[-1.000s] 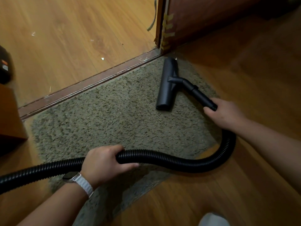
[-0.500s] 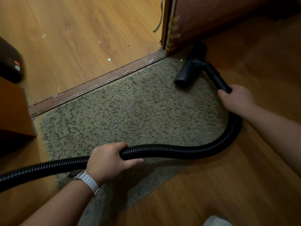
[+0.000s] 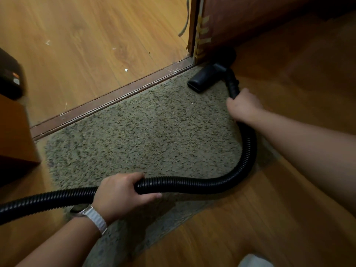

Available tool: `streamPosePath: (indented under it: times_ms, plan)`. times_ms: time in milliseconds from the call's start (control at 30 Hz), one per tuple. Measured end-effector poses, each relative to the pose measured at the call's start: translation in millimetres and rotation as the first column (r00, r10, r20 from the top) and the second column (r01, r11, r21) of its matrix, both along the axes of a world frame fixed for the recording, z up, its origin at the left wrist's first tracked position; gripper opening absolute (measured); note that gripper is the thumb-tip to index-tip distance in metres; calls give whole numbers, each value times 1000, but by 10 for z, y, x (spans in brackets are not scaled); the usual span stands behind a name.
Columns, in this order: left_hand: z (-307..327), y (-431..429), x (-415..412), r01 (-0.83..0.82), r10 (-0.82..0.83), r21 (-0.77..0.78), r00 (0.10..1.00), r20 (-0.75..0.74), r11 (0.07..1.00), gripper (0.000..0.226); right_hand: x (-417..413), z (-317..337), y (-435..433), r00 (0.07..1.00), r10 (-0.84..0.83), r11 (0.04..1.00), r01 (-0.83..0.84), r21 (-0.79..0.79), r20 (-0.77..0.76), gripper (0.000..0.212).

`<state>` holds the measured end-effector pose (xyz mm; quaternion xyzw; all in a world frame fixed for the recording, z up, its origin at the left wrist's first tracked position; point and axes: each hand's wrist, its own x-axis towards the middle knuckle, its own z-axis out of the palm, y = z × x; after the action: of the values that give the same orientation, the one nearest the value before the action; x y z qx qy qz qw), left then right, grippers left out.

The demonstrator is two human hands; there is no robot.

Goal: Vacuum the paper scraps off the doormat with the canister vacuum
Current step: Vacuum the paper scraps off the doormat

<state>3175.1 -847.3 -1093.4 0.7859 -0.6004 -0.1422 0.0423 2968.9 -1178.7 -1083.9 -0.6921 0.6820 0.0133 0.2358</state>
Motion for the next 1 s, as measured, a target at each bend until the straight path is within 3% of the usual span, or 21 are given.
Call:
streamPosePath:
  times_ms: [167,567,700,1000]
  plan:
    - [-33,49,24,10,-10,11,1000,1,1000,73,31,-187,107,995,-36,999,35,12,98,46]
    - [-20,64,77,-16,16,39,1000,13,999,81,14,-342,142,1000,9,998,-7,-55,19,39]
    - [-35,48,65,-15,15,68,1000,9,998,85,-284,-241,204,999,47,998,-48,-48,-20,39]
    - [-127,40,-21,46,-46,-26,999,-2,999,70,-1035,-98,514,988,151,989,-151,7,35,51]
